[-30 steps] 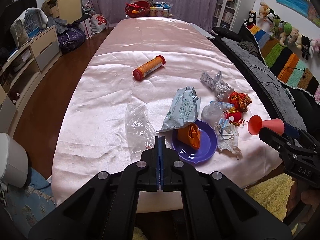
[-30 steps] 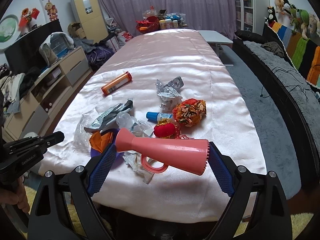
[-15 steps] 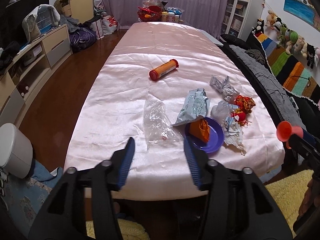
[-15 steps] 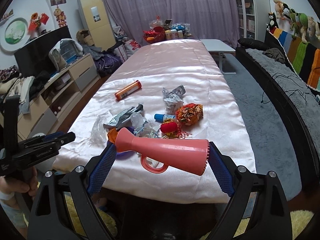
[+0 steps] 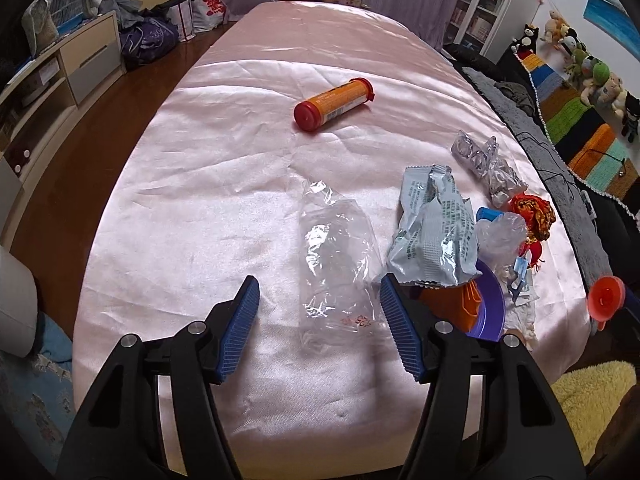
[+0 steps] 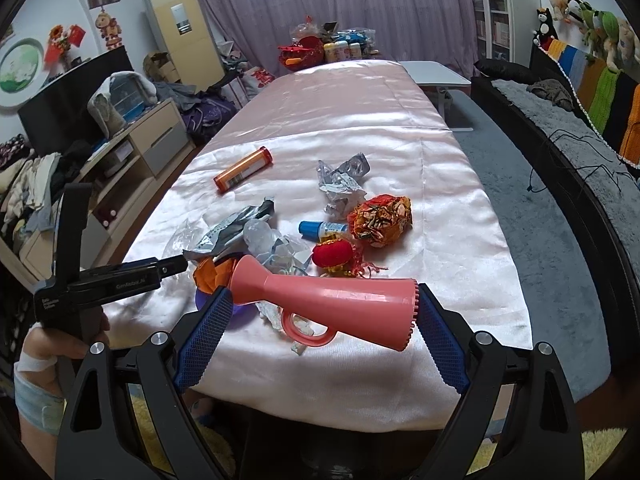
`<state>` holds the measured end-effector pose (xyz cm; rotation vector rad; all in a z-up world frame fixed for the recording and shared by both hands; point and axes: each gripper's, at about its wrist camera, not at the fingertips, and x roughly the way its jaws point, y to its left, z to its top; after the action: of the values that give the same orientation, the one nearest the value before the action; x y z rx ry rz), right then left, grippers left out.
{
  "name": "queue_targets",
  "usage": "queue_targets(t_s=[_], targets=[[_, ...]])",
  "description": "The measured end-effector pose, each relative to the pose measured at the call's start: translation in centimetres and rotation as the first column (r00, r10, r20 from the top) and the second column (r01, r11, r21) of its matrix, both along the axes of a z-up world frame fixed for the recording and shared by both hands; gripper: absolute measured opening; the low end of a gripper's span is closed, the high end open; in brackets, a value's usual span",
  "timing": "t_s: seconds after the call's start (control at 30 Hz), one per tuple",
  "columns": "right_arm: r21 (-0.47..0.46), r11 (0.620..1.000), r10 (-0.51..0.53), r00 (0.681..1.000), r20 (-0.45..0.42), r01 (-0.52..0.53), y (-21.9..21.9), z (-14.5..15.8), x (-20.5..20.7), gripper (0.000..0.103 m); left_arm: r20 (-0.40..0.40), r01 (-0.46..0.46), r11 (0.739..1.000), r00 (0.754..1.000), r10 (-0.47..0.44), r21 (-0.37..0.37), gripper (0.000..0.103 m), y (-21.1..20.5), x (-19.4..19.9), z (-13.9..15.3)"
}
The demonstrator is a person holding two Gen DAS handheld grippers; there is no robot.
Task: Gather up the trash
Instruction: 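Lower the clear bag into the bin below the table and open the left tool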
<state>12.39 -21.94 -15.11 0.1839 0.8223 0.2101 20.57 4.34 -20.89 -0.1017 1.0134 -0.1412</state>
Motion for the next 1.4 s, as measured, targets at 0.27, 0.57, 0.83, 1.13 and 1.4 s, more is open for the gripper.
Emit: queue_targets(t_s=[0.27,0.57,0.83,1.13,1.4], targets=[[0.018,1.000,-0.001,1.000,-0.008,0.001,-0.5,-0.3,-0.1,0.091,-0.006,0.063,0.996,0.998,-0.064,-0.064,0.021,-1.8,0.2,-0.1],[0.004,1.000,0.000,0.999,0.034,0.000,-1.0,1.3,-1.6,0.091,0.059,0.040,0.999,0.997,-0.042,0.036,0.016,-2.5,-3.0,2.7],[-0.021,0.999,0.050,0.996,0.075,-0.048,-0.3,2.9,-5.0,0.091,0.122,0.068,0.997,0.990,-0.072,0.037,0.016,-3.4,-10.3,6.4],[-0.067,0.995,0.077,0.997,-0.002,-0.077,-0.8,0.2,-8.7,0.091,0.043,0.163,0.986,0.986,-0.162,-0.016,0.016,-6.3,-16.8,3.7],[-0.045,0.990,0.121,0.972,-0.202,-0.132,0.4,-6.8,-9.7,0.091,-0.154,0.206,0.978,0.966,-0.207,-0.028,0.016,-8.1,-18.9,-3.8]])
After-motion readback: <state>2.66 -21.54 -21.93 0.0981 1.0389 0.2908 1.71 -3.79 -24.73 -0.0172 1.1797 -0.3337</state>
